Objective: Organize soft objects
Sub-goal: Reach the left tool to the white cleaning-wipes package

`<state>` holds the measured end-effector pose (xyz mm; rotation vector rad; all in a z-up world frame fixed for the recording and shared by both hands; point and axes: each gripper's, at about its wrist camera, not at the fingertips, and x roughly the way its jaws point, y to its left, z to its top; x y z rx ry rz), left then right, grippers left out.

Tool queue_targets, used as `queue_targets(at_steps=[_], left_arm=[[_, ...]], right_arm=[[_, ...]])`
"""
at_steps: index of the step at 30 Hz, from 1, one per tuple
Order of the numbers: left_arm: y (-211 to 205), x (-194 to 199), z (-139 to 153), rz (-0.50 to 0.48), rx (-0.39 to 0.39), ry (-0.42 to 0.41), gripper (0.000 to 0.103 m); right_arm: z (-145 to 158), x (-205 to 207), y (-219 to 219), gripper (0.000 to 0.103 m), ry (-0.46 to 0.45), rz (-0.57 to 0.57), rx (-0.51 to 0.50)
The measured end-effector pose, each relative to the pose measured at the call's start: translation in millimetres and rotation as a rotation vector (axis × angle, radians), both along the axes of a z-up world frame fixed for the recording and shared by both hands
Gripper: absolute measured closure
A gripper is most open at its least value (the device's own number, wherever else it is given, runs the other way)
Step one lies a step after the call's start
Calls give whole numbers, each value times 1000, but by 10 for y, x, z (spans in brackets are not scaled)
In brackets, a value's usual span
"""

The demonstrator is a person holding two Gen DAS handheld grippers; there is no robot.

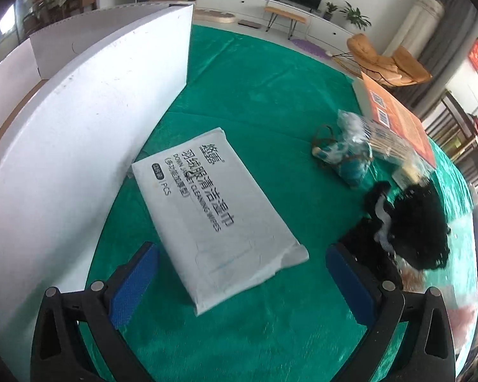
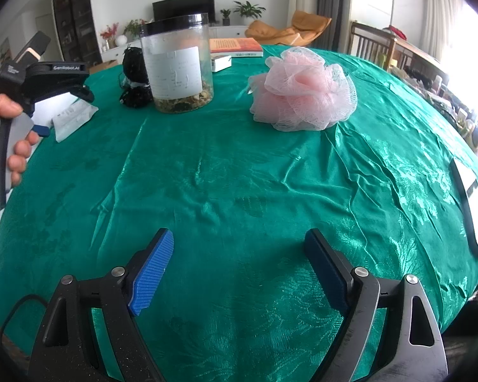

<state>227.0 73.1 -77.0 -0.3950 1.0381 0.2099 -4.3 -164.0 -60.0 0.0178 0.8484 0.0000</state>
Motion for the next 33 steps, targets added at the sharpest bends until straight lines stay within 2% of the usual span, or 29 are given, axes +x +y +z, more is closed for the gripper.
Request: queue_targets(at_steps=[2,6,9,12,14,16,18,22,27,29,31,33], left_arm=[[49,127,-74,24,7,25,0],[36,279,-127,49,92,25,0],[-84,399,-206,-5,208,54,0],[-168,383,-208,-63,217,6,0],[-203,312,-211,-101,222,-36,3],[-255,187,-182,-162,244,-91,23],[-313,14,-172,-212,254,-118,25],[-383,-403,-166,-246,239,-132,26],[-466,-943,-147,-340,244,-118,25],[-453,-1031,-139,-342,244,-97,17],[-419,-1019,-148,-335,240,-74,4],[-406,-1007,-174,-323,244,-76,0]], right_arm=[[-1,-7,-2,16,-1,2,-3],[0,-1,5,14,0,4,-1],[1,13,13,13,0,2,-2],[2,23,16,12,2,0,-2],[1,27,18,12,3,-2,-2],[3,38,25,12,2,-3,-3],[3,38,24,12,2,-3,-3],[3,37,22,11,2,-3,-3],[5,35,21,11,0,1,-3],[7,36,24,11,0,3,-3],[7,36,24,11,0,2,-3],[7,36,24,11,-1,3,-3]])
